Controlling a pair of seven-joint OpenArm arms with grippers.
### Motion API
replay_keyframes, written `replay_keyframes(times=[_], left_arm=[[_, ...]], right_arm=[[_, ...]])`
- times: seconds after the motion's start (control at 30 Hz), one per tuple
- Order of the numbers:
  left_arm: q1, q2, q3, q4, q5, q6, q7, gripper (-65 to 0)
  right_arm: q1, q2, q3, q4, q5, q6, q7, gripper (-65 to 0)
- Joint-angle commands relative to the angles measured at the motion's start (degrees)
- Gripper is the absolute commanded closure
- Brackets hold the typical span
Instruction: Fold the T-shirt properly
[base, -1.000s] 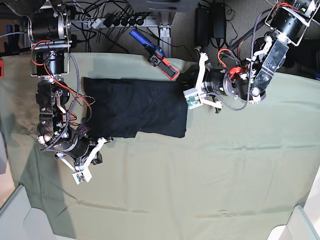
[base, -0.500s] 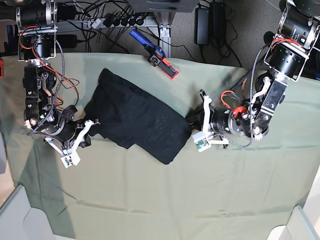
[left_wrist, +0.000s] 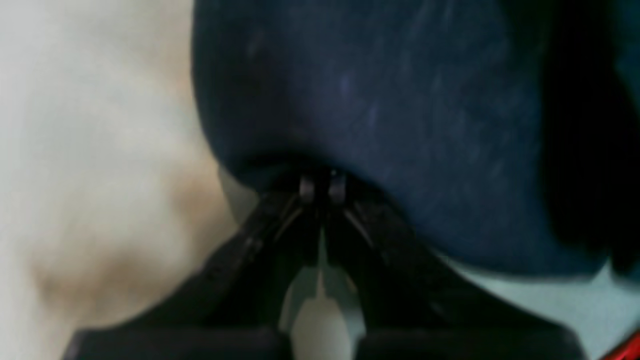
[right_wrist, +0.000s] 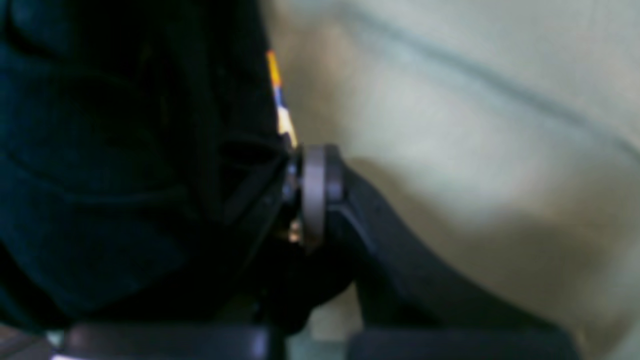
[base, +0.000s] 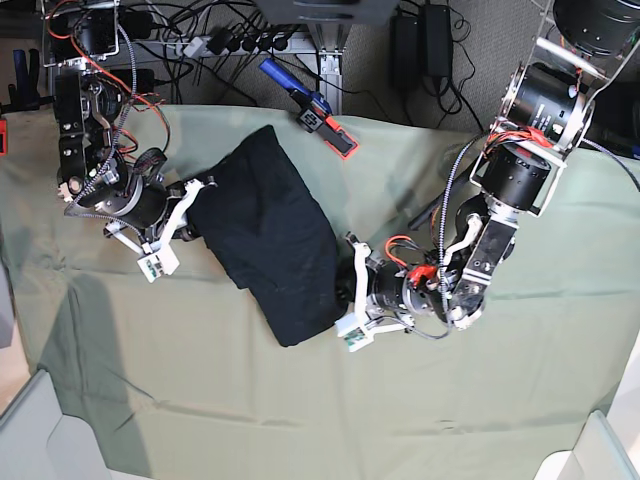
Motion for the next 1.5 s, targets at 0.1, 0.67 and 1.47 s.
replay_keyframes(times=[0.1,0.67,1.47], left_arm=[[-2.3,2.4,2.9,0.7,0.5,0.3,-1.6,-1.5],[-7.6,4.5,8.5,0.7,3.6,0.3,-3.8,-1.5],[-2.0,-13.9,-8.5,19.1,-26.4,0.3,19.8,-1.5]], right_arm=[[-2.0,-1.1,0.3,3.2,1.4,3.0,0.0,0.0],[-3.3,-6.6,0.8,5.1,2.7,3.0,-1.4,0.0],[-3.1,-2.2,25.0,7.4,3.8,3.0,0.9,0.0]])
